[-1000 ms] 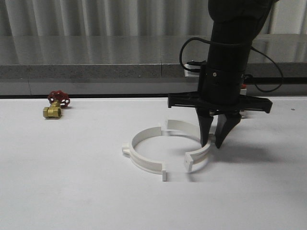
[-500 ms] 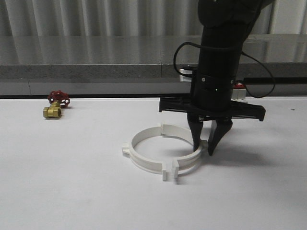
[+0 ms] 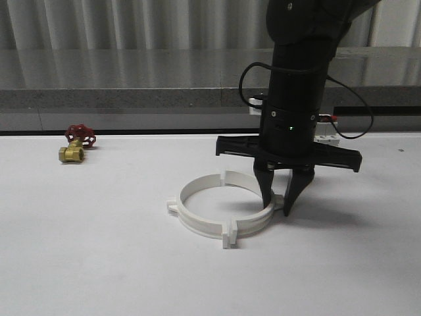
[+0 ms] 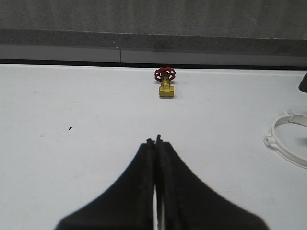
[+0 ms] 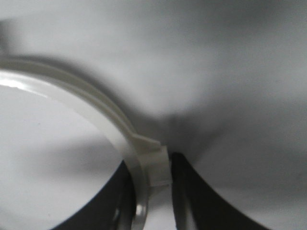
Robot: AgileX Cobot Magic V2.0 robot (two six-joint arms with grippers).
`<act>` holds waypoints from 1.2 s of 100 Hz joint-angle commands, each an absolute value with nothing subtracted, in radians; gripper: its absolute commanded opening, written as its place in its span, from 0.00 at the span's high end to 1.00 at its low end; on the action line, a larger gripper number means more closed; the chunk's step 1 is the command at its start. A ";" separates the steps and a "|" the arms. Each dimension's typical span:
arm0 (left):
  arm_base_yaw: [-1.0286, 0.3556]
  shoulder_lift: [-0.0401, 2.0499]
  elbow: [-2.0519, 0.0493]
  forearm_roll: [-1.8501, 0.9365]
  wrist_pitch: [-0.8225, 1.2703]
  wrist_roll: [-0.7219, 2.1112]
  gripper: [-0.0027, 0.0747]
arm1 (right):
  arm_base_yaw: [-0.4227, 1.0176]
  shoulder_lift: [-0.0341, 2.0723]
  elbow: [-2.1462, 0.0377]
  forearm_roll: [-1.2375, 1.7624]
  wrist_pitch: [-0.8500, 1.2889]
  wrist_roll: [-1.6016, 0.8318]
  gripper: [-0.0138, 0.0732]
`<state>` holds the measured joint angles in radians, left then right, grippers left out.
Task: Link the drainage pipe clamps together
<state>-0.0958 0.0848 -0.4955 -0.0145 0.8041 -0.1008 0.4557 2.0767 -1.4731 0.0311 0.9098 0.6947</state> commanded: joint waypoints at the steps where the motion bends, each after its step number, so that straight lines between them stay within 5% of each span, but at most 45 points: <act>1: -0.095 0.099 -0.519 -0.018 0.723 -0.100 0.99 | 0.456 2.030 -1.500 0.019 0.889 0.699 0.65; 13: -0.095 0.099 -0.519 -0.018 0.723 -0.100 0.99 | 0.456 2.026 -1.500 0.018 0.889 0.683 0.31; 22: -0.095 0.099 -0.519 -0.018 0.723 -0.100 0.99 | 0.457 2.014 -1.500 0.013 0.890 0.661 0.17; 49: -0.095 0.099 -0.519 -0.018 0.723 -0.100 0.99 | 0.457 1.897 -1.485 0.007 0.926 0.282 0.17; 61: -0.095 0.099 -0.519 -0.018 0.723 -0.100 0.99 | 0.455 1.822 -1.439 0.007 0.957 0.085 0.38; 76: -0.095 0.099 -0.519 -0.018 0.723 -0.100 0.99 | 0.424 1.709 -1.339 0.026 0.922 0.048 0.93; 120: -0.095 0.099 -0.519 -0.018 0.723 -0.100 0.99 | 0.242 1.308 -1.003 0.038 0.770 0.108 0.92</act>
